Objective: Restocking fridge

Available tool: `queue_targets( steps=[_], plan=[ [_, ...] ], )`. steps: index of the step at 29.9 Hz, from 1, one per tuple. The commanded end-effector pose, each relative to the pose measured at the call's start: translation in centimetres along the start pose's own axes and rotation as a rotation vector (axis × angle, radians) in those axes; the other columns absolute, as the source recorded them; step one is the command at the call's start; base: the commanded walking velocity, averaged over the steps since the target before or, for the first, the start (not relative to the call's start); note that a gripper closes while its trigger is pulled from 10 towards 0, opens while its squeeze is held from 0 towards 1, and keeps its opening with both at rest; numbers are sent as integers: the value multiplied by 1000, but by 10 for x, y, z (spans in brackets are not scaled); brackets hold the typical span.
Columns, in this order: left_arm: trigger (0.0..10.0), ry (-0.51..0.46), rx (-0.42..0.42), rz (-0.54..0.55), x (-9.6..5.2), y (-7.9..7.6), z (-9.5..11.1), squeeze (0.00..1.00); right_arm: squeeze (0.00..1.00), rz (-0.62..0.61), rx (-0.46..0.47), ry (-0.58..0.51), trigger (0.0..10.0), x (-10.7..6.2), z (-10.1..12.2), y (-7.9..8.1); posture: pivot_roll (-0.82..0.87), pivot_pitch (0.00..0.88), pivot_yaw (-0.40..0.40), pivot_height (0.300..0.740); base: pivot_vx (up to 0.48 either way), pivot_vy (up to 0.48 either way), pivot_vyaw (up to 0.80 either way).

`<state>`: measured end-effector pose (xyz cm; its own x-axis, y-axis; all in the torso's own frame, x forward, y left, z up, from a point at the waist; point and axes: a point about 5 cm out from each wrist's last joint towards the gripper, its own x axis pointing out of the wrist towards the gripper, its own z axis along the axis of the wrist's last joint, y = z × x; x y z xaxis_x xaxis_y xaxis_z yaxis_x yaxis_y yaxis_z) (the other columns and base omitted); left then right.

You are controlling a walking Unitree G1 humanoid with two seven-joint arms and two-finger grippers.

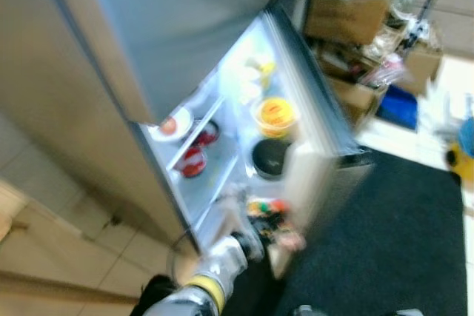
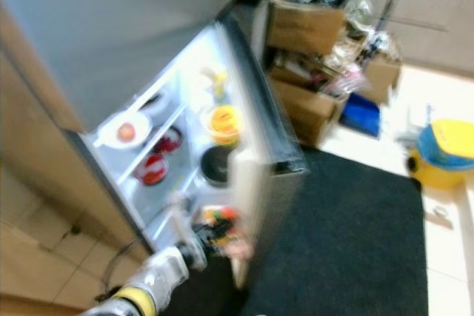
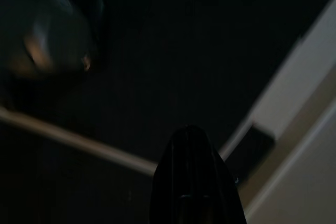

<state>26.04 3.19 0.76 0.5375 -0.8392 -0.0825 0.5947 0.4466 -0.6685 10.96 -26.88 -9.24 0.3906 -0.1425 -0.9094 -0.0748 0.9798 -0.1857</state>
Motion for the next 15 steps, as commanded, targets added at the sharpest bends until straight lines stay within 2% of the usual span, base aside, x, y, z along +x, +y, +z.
queue_targets(
  steps=[1,4,10,12,15],
  plan=[
    [10000,9,4,-79,20,-21,-7,0,0,-7,10,32,10000,-2,-12,-2,-77,78,8,740,0,0,0],
    [10000,11,4,-78,21,-23,-8,0,0,-5,7,36,10000,-2,-13,-1,-77,78,8,740,0,0,0],
    [10000,6,-2,-42,13,-14,-6,0,0,4,-2,39,10000,-2,-15,1,-77,78,8,740,0,0,0],
    [10000,-6,-3,22,2,-2,-3,0,0,5,-6,41,10000,-3,-17,2,-77,78,8,740,0,0,0],
    [10000,-6,0,72,-6,6,-3,0,0,3,-6,24,10000,-2,-13,0,-77,78,8,740,0,0,0]
  ],
)
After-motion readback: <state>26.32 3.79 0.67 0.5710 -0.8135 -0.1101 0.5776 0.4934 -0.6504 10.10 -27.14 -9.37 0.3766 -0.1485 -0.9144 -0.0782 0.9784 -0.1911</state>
